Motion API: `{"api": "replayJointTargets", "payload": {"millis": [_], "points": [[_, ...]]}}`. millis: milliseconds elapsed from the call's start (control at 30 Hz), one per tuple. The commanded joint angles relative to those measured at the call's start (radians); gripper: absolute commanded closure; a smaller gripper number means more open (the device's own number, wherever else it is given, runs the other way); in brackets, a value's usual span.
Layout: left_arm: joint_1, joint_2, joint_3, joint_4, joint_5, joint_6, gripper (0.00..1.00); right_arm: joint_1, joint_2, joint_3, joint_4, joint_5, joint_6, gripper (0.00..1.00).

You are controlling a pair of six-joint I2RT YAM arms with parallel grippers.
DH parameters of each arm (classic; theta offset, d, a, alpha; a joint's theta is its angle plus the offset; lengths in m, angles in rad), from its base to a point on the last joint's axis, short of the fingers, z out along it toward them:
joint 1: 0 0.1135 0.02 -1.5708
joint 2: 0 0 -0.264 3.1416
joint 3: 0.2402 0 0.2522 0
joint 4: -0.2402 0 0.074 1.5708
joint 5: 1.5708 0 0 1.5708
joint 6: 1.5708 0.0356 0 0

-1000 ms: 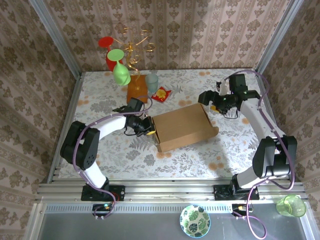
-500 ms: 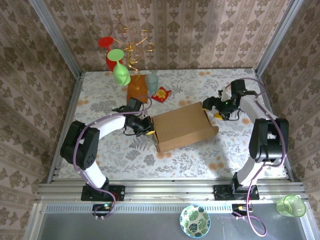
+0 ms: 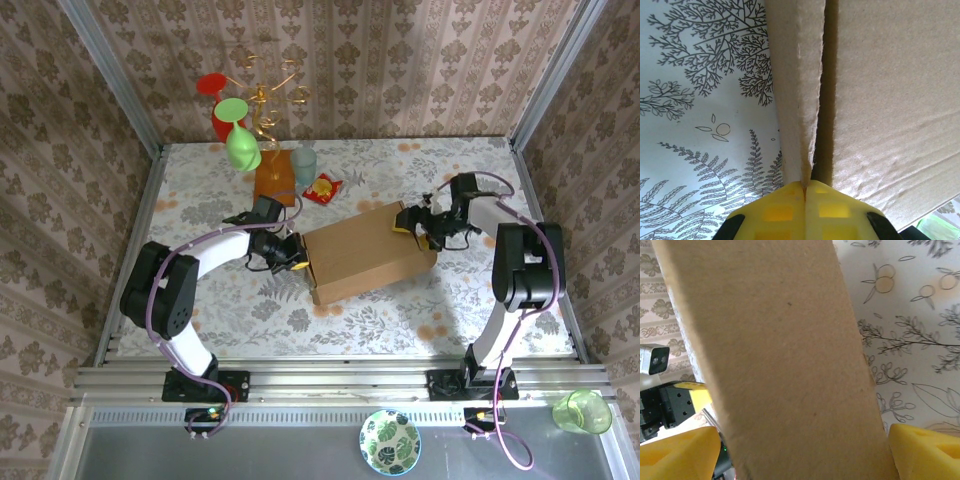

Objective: Fold the paper box

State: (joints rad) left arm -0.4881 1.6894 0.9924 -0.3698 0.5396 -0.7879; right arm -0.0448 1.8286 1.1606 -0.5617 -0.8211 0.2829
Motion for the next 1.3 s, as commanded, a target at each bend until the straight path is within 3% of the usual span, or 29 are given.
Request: {"api": "replayJointTargets", "payload": {"millis": [0, 133, 333, 433, 600, 733, 833, 900, 1100, 1267], "points": [[0.009, 0.036, -0.033, -0.036, -0.041, 0.024, 1.0, 0.02, 0.018, -0.019, 0.06, -0.091, 0.038, 0.15], [0.015, 0.02, -0.029, -0.02, -0.045, 0.022, 1.0, 0.046, 0.012, -0.02, 0.079, -0.115, 0.056, 0.24], [0.026, -0.199, 0.023, -0.025, -0.207, -0.048, 0.58, 0.046, -0.036, -0.059, 0.146, -0.15, 0.187, 0.39], [0.085, -0.306, 0.008, 0.012, -0.26, -0.174, 0.45, 0.046, -0.049, -0.086, 0.176, -0.167, 0.274, 0.43], [0.19, -0.328, -0.037, 0.028, -0.105, -0.325, 0.41, 0.045, -0.034, -0.075, 0.122, -0.181, 0.415, 0.5], [0.203, -0.355, -0.106, 0.025, -0.049, -0.399, 0.39, 0.045, -0.008, -0.052, 0.048, -0.225, 0.526, 0.55], [0.203, -0.402, -0.211, 0.156, -0.054, -0.509, 0.36, 0.045, -0.028, -0.073, 0.061, -0.24, 0.627, 0.56], [0.201, -0.414, -0.262, 0.2, -0.075, -0.591, 0.26, 0.045, -0.037, -0.081, 0.042, -0.242, 0.667, 0.55], [0.187, -0.369, -0.324, 0.362, -0.097, -0.754, 0.16, 0.048, -0.013, -0.098, 0.03, -0.279, 0.789, 0.57], [0.168, -0.27, -0.337, 0.51, -0.078, -0.923, 0.16, 0.049, -0.016, -0.113, 0.03, -0.278, 0.841, 0.58]]}}
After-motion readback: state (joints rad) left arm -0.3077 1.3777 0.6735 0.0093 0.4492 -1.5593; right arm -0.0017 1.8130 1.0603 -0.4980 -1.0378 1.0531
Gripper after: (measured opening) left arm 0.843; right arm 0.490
